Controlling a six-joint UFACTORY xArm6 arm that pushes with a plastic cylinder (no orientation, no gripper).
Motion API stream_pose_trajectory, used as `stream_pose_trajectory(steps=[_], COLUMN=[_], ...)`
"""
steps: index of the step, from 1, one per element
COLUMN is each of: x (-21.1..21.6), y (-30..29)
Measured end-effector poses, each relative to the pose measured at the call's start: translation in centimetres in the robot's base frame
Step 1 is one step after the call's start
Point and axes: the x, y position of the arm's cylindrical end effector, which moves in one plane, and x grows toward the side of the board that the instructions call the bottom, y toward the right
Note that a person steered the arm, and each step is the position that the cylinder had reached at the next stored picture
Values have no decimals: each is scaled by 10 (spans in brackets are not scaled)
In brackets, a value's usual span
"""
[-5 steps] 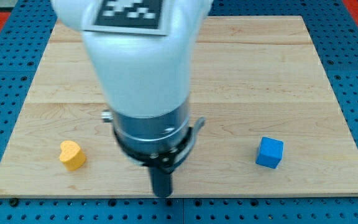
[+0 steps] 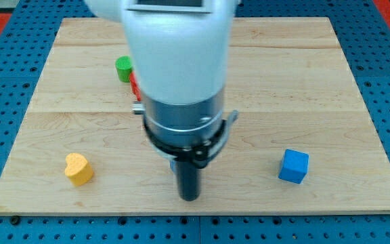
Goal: Push the blue triangle to the left of red star
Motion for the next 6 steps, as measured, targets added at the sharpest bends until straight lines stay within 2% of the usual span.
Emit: stream_pose_trajectory(steps=[1, 2, 3, 4, 5, 6], x=[-14, -52, -82, -73, -28, -28], y=[-1, -88, -146, -153, -146, -107])
